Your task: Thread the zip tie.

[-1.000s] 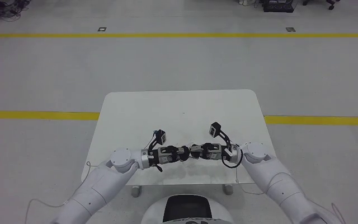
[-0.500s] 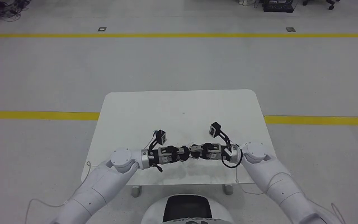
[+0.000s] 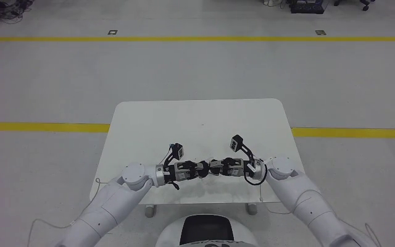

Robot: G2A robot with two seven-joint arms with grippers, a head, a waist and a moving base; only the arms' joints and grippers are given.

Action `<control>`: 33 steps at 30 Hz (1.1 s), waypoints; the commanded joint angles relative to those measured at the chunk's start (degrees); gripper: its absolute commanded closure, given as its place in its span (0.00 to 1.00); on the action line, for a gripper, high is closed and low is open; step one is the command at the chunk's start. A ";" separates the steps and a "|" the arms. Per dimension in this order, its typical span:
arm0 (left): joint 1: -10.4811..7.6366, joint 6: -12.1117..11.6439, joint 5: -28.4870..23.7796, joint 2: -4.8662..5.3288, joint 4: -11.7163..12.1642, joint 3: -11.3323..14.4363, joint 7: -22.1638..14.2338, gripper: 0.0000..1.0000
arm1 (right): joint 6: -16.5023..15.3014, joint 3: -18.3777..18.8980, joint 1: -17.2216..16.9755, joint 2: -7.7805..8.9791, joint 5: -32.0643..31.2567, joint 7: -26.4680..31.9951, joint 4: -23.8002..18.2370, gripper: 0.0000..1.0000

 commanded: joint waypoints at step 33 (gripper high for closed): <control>0.01 -7.24 3.88 0.66 1.04 -1.00 -2.82 1.00 | -0.40 3.17 -2.29 0.82 1.58 -0.68 -1.47 0.00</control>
